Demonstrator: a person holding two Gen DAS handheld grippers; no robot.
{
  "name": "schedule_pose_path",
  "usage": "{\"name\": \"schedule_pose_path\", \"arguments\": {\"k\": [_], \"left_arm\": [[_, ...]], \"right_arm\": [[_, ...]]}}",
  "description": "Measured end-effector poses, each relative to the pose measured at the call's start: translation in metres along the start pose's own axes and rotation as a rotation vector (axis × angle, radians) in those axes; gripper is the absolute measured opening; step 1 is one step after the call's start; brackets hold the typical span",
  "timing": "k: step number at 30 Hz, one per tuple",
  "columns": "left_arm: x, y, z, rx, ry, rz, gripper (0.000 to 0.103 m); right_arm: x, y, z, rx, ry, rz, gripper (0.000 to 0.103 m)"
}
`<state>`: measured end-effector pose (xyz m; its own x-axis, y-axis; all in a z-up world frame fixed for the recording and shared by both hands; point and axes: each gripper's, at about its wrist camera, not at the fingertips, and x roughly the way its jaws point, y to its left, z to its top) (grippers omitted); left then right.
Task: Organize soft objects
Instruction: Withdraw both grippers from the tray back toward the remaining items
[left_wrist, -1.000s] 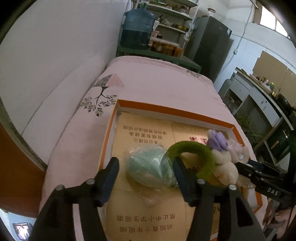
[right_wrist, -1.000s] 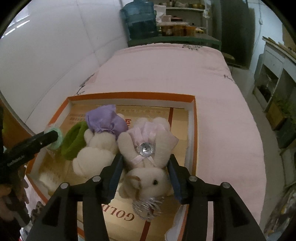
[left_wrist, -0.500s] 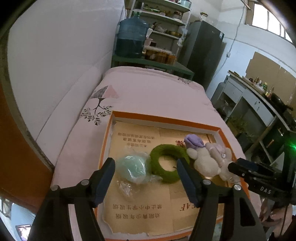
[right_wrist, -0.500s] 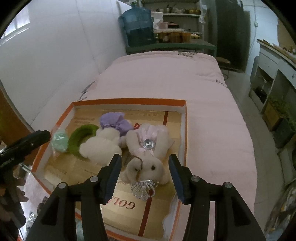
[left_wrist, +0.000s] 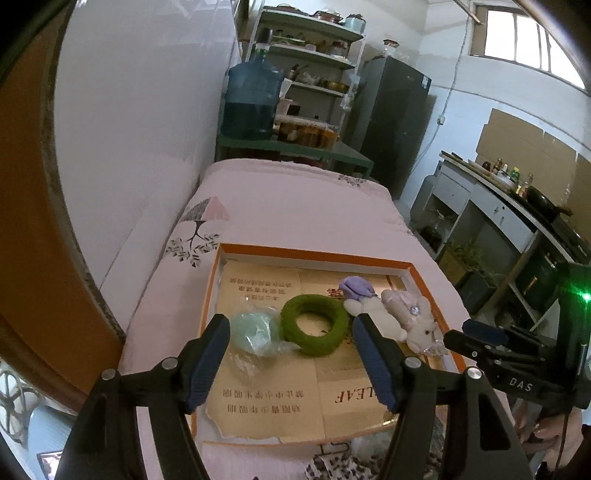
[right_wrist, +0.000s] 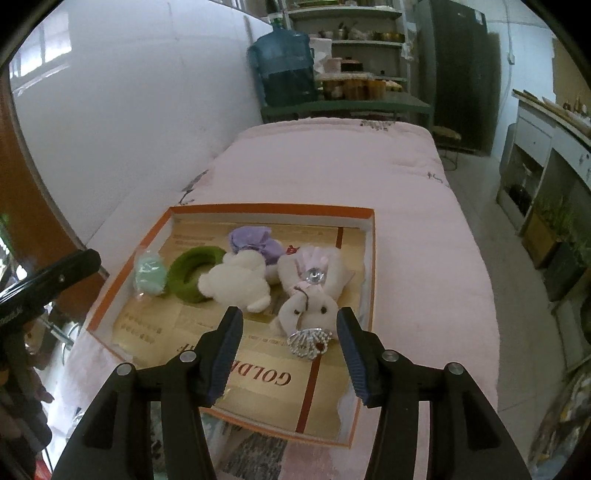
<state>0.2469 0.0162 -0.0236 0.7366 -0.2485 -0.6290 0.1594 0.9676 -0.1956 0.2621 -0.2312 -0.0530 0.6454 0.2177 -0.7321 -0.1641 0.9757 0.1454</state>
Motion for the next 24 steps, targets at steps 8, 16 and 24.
{"name": "schedule_pose_path", "arguments": {"k": [8, 16, 24], "left_arm": [[-0.025, -0.007, -0.006, 0.023, -0.032, 0.006, 0.069], [-0.05, -0.018, -0.017, 0.042, -0.043, 0.033, 0.069], [-0.067, -0.02, -0.028, 0.048, -0.056, 0.044, 0.069]], "right_arm": [[-0.02, 0.008, -0.008, -0.013, -0.016, 0.0, 0.054], [-0.046, 0.018, -0.023, -0.012, -0.042, 0.002, 0.054], [-0.066, 0.026, -0.04, -0.008, -0.045, -0.001, 0.054]]}}
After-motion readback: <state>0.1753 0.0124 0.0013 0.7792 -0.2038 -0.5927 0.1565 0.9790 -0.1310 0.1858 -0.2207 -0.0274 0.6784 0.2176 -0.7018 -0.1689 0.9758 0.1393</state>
